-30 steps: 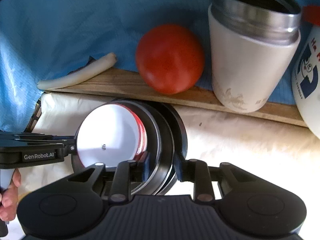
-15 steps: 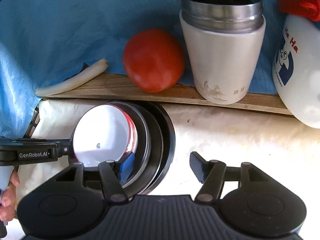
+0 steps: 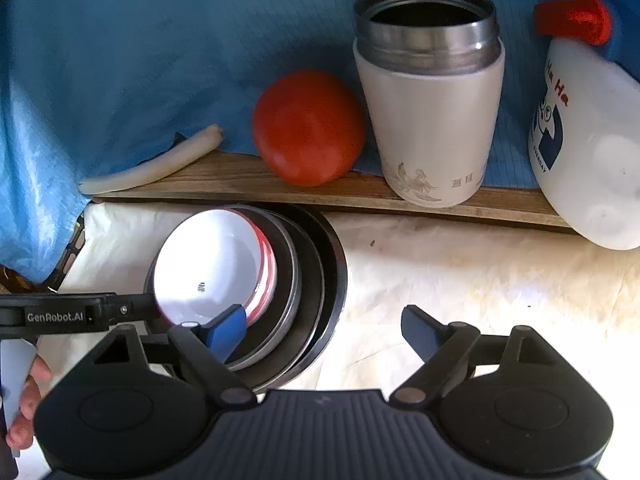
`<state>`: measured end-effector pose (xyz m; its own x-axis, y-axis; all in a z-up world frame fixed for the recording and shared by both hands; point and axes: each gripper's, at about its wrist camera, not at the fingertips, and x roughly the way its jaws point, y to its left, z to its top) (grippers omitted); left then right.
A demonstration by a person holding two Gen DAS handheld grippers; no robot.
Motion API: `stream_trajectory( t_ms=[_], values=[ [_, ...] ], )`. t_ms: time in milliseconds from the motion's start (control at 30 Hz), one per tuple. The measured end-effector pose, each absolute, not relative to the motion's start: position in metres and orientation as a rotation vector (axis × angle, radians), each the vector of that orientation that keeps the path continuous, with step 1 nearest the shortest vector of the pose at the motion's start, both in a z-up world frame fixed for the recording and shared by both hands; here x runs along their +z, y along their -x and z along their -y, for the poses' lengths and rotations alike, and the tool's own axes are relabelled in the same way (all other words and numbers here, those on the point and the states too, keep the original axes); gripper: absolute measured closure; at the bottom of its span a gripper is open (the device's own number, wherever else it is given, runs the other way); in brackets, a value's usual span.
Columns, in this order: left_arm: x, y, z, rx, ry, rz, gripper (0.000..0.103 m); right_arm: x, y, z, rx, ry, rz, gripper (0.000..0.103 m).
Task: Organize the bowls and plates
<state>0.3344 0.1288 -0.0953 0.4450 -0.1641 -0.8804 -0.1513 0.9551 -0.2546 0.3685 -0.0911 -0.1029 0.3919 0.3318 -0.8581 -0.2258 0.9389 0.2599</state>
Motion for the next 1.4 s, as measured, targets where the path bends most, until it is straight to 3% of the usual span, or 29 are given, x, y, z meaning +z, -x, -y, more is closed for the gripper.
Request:
stream_trajectory(
  t_ms=[567, 1400],
  values=[
    [-0.081, -0.302, -0.12, 0.131, 0.339, -1.052, 0.006, -0.082, -0.345, 0.106, 0.415, -0.082, -1.009, 0.0],
    [-0.068, -0.245, -0.089, 0.223, 0.414, -0.912, 0.001, -0.065, -0.313, 0.143, 0.514, -0.053, -0.87, 0.0]
  ],
)
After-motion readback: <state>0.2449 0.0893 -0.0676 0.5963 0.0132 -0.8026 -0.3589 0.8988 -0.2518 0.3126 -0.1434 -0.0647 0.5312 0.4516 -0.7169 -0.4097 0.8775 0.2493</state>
